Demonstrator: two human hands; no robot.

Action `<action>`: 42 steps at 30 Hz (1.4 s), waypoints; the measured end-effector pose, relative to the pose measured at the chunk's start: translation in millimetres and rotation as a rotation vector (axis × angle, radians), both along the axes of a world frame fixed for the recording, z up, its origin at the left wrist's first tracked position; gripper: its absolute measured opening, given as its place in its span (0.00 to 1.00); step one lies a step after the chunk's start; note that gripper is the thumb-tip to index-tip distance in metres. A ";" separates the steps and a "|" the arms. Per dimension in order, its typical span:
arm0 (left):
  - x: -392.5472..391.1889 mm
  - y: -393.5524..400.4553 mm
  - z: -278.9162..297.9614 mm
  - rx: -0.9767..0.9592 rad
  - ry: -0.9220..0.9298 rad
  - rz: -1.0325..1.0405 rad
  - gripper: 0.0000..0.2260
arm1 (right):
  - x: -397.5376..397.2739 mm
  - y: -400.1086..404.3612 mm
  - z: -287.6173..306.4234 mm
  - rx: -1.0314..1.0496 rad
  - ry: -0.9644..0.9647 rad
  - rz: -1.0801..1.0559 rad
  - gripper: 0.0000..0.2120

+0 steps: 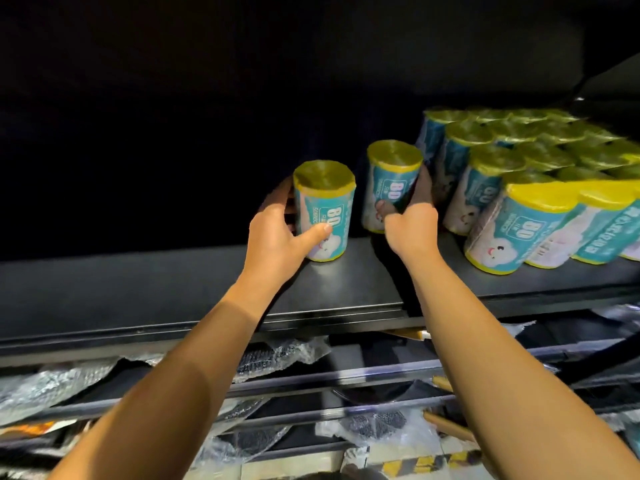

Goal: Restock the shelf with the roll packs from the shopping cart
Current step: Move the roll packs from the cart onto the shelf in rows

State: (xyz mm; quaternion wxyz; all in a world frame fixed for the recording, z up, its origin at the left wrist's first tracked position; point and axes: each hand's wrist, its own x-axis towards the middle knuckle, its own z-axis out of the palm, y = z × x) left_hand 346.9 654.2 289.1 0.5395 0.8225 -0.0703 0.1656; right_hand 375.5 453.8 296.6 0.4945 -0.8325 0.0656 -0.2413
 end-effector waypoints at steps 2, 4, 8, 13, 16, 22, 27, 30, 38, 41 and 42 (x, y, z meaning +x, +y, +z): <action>11.5 -4.8 1.2 -0.044 -0.008 0.001 0.31 | 13.0 0.1 1.8 0.053 0.003 0.014 0.35; 28.2 -11.8 2.9 -0.094 0.007 0.012 0.34 | 27.1 -1.2 1.3 0.042 -0.004 -0.011 0.36; 71.8 -25.0 5.0 -0.008 -0.020 0.036 0.35 | 43.6 -7.3 -5.1 -0.010 0.026 -0.025 0.38; 113.1 -36.1 3.7 0.036 -0.035 0.036 0.32 | 61.8 -10.3 -12.7 0.010 -0.070 -0.025 0.33; 132.6 -39.9 4.6 0.059 -0.021 0.032 0.30 | 80.1 -10.3 -14.0 -0.007 -0.087 -0.061 0.35; 157.2 -47.2 7.8 0.173 -0.016 0.093 0.29 | 106.6 -8.6 -5.9 0.114 -0.022 -0.090 0.33; 177.9 -57.5 10.1 0.204 0.043 0.137 0.27 | 117.7 -9.4 -2.8 0.164 0.002 -0.136 0.28; 186.3 -62.7 13.3 0.217 0.050 0.153 0.27 | 127.7 -11.9 -0.1 0.097 0.025 -0.184 0.28; 190.1 -67.0 5.2 0.189 0.046 0.197 0.27 | 132.9 -11.1 -4.2 0.071 0.034 -0.204 0.30; 186.3 -69.3 6.1 0.174 0.037 0.203 0.27 | 130.9 -13.7 -1.2 0.083 0.043 -0.196 0.32; 185.4 -71.4 6.4 0.165 0.028 0.203 0.27 | 128.7 -13.9 0.5 0.103 0.039 -0.200 0.33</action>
